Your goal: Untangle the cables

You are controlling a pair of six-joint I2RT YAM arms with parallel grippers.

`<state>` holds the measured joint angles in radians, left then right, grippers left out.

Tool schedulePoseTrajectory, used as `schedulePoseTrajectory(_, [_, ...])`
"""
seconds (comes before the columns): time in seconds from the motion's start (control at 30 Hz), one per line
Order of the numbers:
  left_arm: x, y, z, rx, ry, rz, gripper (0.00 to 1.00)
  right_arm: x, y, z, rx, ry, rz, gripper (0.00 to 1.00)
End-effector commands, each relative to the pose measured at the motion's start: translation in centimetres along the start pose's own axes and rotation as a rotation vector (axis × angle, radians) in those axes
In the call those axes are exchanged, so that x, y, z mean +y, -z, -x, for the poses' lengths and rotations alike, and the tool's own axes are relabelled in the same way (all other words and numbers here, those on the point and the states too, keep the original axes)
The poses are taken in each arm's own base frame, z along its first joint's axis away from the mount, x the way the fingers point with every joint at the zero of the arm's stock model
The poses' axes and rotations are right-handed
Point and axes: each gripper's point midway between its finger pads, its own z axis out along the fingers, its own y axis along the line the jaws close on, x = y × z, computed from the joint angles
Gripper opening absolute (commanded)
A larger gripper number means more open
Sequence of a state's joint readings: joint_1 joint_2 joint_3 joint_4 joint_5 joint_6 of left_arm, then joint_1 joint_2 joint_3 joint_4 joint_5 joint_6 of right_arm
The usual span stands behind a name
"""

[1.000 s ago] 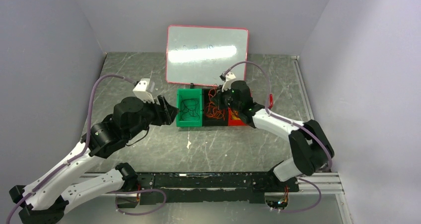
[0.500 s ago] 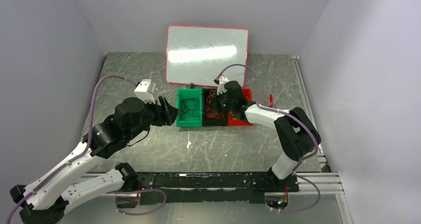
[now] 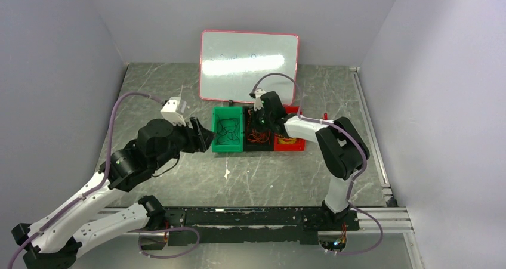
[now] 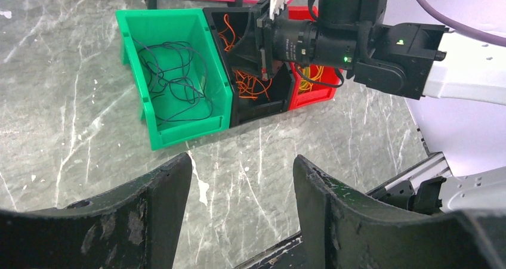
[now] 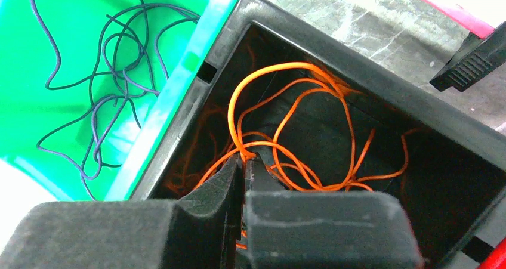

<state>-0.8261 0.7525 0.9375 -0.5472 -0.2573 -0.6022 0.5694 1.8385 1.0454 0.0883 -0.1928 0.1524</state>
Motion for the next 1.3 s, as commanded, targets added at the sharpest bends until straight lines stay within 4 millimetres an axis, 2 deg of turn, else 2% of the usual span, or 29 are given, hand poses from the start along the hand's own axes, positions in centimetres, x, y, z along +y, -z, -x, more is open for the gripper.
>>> schedulePoseTrajectory(0.0, [-0.1, 0.3, 0.3, -0.018, 0.023, -0.016, 0.68, -0.4, -0.4, -1.0, 0.045, 0.002, -0.010, 0.08])
schedulePoseTrajectory(0.17, [0.1, 0.5, 0.4, -0.021, 0.020, -0.009, 0.69, 0.1, 1.5, 1.7, -0.024, 0.024, -0.015, 0.29])
schedulePoseTrajectory(0.3, [-0.1, 0.5, 0.5, -0.027, 0.019, -0.015, 0.69, 0.6, 3.4, 4.0, -0.079, 0.040, -0.020, 0.38])
schedulePoseTrajectory(0.43, [-0.1, 0.3, 0.4, -0.025, 0.016, -0.015, 0.69, 0.7, 5.1, 5.4, -0.103, 0.060, -0.040, 0.43])
schedulePoseTrajectory(0.6, [0.1, 0.3, 0.3, -0.023, 0.015, -0.008, 0.69, 0.5, 6.7, 5.8, -0.112, 0.083, -0.065, 0.48])
schedulePoseTrajectory(0.83, [0.4, -0.3, -0.5, -0.003, 0.006, 0.007, 0.70, 1.7, 8.8, 6.5, -0.185, 0.117, -0.018, 0.46])
schedulePoseTrajectory(0.87, [0.5, -0.5, -0.7, 0.005, 0.003, 0.012, 0.70, 1.8, 9.2, 6.0, -0.195, 0.125, -0.006, 0.46])
schedulePoseTrajectory(0.97, [0.7, -1.4, -1.7, 0.030, -0.006, 0.015, 0.74, 2.7, 11.6, 7.2, -0.310, 0.164, 0.020, 0.48])
schedulePoseTrajectory(1.03, [0.2, -2.4, -2.1, 0.050, -0.019, -0.024, 0.76, 2.6, 13.8, 8.7, -0.403, 0.170, -0.011, 0.54])
schedulePoseTrajectory(1.1, [0.4, -3.8, -2.4, 0.078, -0.019, -0.029, 0.77, 2.7, 16.4, 10.3, -0.499, 0.173, -0.040, 0.56])
schedulePoseTrajectory(1.17, [1.6, -5.1, -1.8, 0.072, -0.006, -0.012, 0.77, 2.6, 18.9, 11.6, -0.570, 0.169, -0.073, 0.60])
schedulePoseTrajectory(1.27, [4.8, -5.6, 0.7, 0.020, 0.040, 0.046, 0.79, 1.8, 21.9, 12.1, -0.626, 0.135, -0.146, 0.72])
